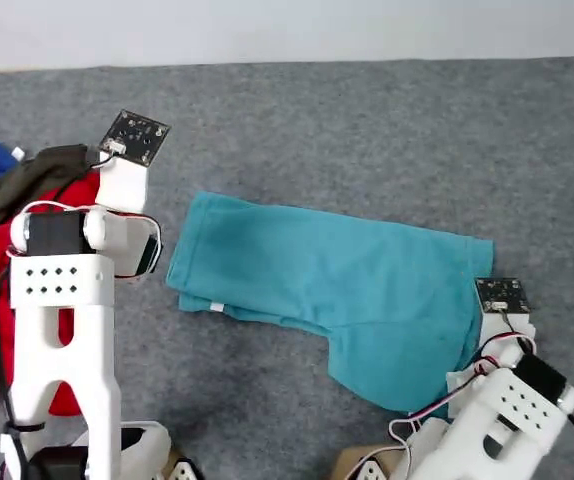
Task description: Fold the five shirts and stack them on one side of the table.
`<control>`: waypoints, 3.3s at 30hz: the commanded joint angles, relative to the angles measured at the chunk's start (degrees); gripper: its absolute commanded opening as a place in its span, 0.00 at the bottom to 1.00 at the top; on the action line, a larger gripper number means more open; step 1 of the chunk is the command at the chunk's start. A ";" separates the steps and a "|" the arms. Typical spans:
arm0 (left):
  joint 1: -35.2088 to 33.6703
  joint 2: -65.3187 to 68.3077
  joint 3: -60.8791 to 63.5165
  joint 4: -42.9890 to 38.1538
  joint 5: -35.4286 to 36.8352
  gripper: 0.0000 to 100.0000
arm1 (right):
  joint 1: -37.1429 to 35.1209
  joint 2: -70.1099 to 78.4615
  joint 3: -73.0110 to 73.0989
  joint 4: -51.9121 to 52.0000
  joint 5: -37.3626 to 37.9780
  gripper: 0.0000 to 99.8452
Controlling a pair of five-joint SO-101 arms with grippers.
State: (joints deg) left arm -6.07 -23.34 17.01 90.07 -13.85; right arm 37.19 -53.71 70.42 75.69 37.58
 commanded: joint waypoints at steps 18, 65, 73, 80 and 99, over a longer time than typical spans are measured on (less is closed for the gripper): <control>-0.62 -1.76 -2.51 3.43 0.70 0.10 | -19.21 -1.01 -8.18 1.89 -41.49 0.22; 39.38 27.52 -12.70 -1.41 -3.78 0.10 | 29.23 -1.54 -46.68 24.13 -33.76 0.21; 48.88 35.08 -13.49 -1.85 -15.12 0.10 | 45.85 -1.54 -47.56 23.52 -20.22 0.21; 54.07 38.95 -17.27 -1.76 -21.71 0.18 | 52.70 -1.45 -47.21 24.04 -13.54 0.21; 57.67 46.95 -25.36 -4.40 -33.14 0.21 | 52.44 -1.54 -47.12 26.42 -13.19 0.21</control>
State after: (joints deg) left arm 50.11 23.78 -4.88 86.29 -46.55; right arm 89.58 -54.33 26.64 100.22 24.04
